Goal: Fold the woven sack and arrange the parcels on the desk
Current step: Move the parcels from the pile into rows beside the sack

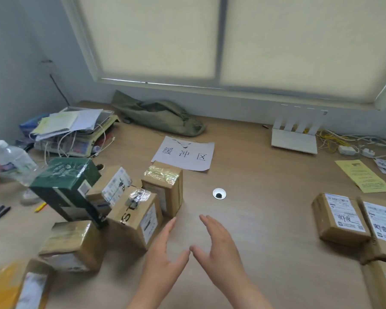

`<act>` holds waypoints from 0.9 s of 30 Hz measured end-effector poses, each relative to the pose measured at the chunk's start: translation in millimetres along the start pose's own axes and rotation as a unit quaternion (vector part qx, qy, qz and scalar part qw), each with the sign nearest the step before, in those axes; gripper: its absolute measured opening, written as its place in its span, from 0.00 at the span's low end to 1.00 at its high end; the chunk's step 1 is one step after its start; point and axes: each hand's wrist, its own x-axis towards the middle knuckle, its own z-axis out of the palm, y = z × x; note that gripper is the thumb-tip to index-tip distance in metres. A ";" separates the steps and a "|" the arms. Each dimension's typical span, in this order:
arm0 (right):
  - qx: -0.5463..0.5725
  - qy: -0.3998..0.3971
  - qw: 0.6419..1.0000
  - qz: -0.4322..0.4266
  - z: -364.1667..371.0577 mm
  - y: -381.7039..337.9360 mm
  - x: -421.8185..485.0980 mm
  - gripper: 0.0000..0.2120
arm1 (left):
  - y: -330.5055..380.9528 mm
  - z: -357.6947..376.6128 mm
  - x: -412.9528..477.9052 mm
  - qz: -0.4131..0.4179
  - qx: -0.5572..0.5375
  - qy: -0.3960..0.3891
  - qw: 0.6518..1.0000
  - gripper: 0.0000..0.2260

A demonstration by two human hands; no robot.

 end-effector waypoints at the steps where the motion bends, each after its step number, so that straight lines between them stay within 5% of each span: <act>1: 0.000 -0.008 1.000 -0.008 10.9 -14.7 3.9 0.36 | -5.1 -18.0 0.3 0.001 -0.002 0.012 1.000 0.33; 6: 0.015 -0.040 0.999 -0.025 56.1 -76.7 24.8 0.35 | -29.8 -95.4 8.3 -0.010 0.007 0.054 0.998 0.34; 11: 0.091 -0.059 0.993 0.049 92.5 -114.0 45.3 0.38 | -60.7 -131.8 31.1 -0.032 0.037 0.072 0.996 0.41; 17: 0.230 -0.032 0.965 0.123 122.9 -126.4 52.9 0.33 | -89.4 -123.1 54.8 -0.060 0.030 0.038 0.997 0.51; 27: 0.280 -0.022 0.953 0.111 127.9 -131.3 42.7 0.31 | -74.9 -105.7 45.7 -0.081 0.005 0.127 0.989 0.46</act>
